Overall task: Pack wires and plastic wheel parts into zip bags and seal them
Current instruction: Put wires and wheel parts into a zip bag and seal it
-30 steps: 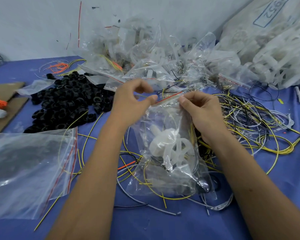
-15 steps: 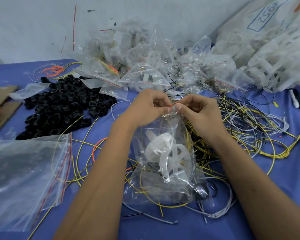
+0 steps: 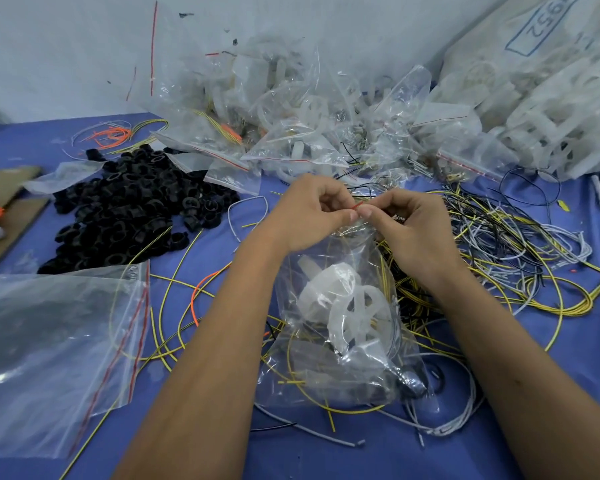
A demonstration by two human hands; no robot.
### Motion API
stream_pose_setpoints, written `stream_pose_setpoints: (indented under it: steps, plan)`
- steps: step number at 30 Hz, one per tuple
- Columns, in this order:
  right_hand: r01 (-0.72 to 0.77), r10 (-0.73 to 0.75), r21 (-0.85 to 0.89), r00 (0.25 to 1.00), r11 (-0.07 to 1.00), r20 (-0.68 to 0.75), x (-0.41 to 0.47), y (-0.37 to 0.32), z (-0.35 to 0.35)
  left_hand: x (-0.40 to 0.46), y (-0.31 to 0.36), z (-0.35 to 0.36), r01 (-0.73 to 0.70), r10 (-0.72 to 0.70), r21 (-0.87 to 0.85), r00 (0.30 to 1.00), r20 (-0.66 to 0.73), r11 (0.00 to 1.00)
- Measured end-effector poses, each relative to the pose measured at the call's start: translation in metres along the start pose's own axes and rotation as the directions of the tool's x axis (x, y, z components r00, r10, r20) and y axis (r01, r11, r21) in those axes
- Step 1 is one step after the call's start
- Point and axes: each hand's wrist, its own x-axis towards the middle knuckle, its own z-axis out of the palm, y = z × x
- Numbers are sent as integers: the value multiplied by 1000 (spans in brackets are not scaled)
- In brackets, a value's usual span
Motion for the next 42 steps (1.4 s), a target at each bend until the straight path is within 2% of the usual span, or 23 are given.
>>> stream_pose_setpoints:
  steps: [5, 12, 18, 25, 32, 35, 42]
  plan:
    - [-4, 4, -42, 1000, 999, 3, 0, 1, 4, -2, 1, 2, 6, -6, 6, 1000, 12, 1000]
    - [-29, 29, 23, 999, 999, -26, 0, 1, 3, -3, -4, -2, 11, -11, 27, 1000, -8, 1000]
    - [-35, 35, 10, 999, 999, 36, -1, -3, 6, -3, -4, -2, -17, 19, 92, 1000, -17, 996]
    - [-61, 61, -9, 998, 998, -2, 1, 1, 5, -6, -7, -4, 24, -22, 96, 1000, -15, 995]
    - [-36, 34, 25, 996, 999, 78, -1, -3, 4, -4, -6, -6, -7, 9, 103, 1000, -17, 995]
    - [-17, 16, 30, 998, 999, 57, -1, -3, 5, -5, -8, -7, 12, -12, 70, 1000, 5, 998]
    - [-65, 61, 46, 995, 997, 83, 0, 0, 3, -4, -5, -4, -24, 24, 113, 1000, -5, 993]
